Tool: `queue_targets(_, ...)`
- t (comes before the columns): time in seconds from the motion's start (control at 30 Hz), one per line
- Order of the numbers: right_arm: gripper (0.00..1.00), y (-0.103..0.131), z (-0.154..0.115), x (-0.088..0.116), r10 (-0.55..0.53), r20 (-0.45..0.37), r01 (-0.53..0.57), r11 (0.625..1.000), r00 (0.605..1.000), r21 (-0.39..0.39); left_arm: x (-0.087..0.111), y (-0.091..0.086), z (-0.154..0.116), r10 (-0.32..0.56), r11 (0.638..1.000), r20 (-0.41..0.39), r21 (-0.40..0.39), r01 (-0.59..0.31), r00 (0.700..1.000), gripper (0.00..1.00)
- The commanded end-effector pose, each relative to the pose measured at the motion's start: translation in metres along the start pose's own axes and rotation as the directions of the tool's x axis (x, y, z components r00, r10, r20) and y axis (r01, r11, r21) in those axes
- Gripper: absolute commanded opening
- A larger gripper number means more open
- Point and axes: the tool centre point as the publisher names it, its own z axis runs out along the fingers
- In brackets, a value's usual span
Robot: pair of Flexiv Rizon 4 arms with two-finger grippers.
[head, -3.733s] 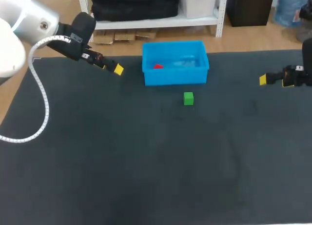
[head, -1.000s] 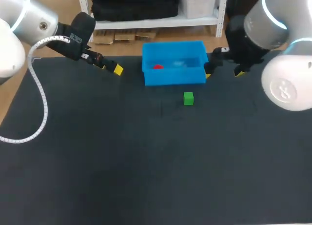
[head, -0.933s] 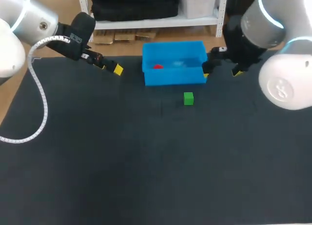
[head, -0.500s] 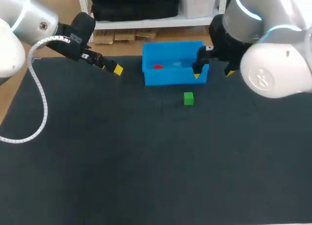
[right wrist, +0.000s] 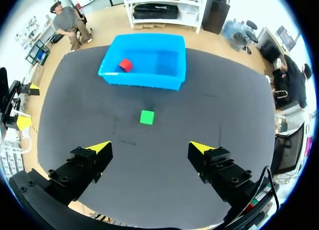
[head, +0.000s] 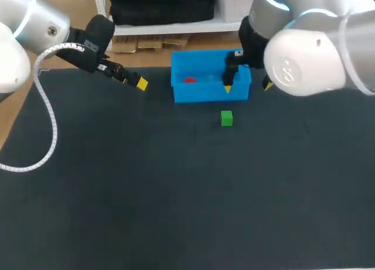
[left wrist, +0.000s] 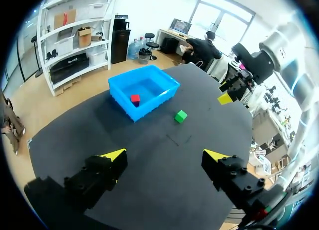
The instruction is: Use the left arm to pick the red cube and place it into the blue plastic box first, then use the right arm to grasp the green cube and put it into the same blue plastic box after the first action is fully finished.
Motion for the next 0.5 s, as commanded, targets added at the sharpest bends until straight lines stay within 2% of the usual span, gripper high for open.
queue_targets(0.03, 1.00, 0.005, 0.003, -0.008, 0.014, -0.045, -0.014, 1.000, 0.999, 0.000, 0.001, 0.000, 0.000, 0.002, 1.000, 0.005, 0.002, -0.002, 1.000, 1.00)
queue_targets(0.5, 1.00, 0.013, 0.017, -0.015, 0.070, -0.136, -0.068, 0.998, 0.988, 0.013, 0.001, 0.000, 0.000, 0.002, 1.000, 0.005, 0.002, -0.002, 1.000, 1.00)
